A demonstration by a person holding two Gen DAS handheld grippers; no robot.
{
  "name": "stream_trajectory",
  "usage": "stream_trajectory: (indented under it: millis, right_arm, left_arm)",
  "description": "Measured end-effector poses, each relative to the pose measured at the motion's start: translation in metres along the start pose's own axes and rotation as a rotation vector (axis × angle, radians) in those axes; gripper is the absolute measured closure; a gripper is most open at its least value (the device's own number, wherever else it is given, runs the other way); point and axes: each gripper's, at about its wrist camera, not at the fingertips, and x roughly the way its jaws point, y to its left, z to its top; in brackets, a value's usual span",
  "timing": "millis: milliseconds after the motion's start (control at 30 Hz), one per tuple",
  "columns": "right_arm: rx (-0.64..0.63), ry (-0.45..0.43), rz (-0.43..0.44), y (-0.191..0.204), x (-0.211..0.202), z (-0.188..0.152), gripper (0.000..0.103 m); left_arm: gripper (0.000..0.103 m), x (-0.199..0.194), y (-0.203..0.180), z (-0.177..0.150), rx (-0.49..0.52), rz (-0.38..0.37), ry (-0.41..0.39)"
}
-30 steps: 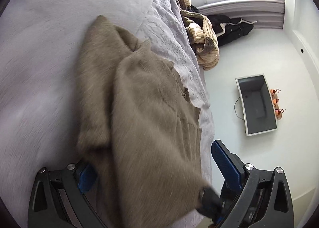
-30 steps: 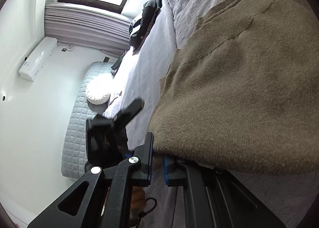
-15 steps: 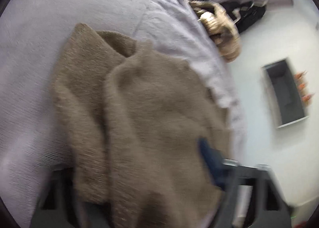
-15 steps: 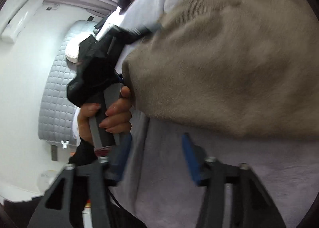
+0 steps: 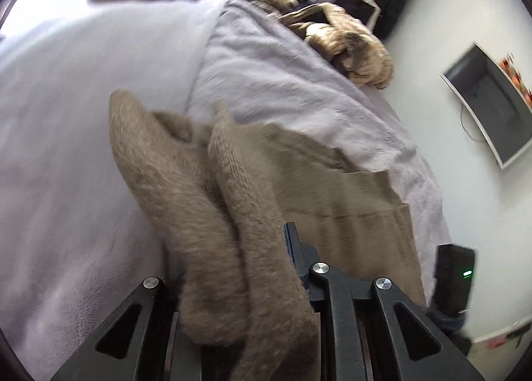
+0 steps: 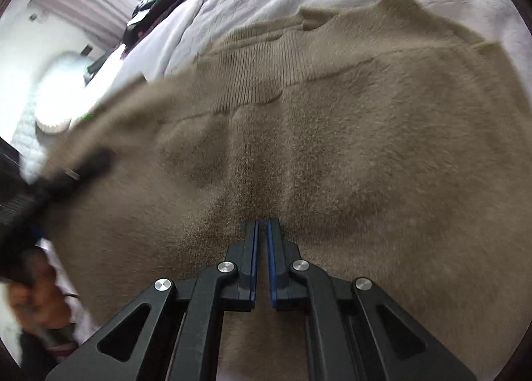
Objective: Fold small clothes
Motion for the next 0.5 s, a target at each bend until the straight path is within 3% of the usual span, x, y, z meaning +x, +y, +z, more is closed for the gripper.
stream_trajectory:
  millis: [100,200,300,400,500]
  right_arm:
    - [-0.017,-0.002,0.028,-0.003,-0.009,-0.005,0.099]
    - [0.058,-0.001,0.147,-0.025,-0.025,-0.005,0.099]
    - [0.132,-0.073,0.208,-0.059,-0.056,-0.012,0.098]
    - [0.222,-0.166,0.261,-0.107,-0.09,-0.017,0.096]
    - [0.295,-0.182,0.291,-0.145,-0.101,-0.029,0.095]
  left_arm:
    - [0.082,-0.01,-0.035,0.006,0.096,0.024,-0.027]
    - [0.082,-0.011,-0.08,0.011,0.2,0.046,-0.039]
    - [0.082,-0.003,-0.126,0.013,0.308,0.043,-0.018]
    - [0.082,0.018,-0.174,0.006,0.417,0.047,0.015]
    - [0.082,0.056,-0.215,-0.007,0.498,0.039,0.081]
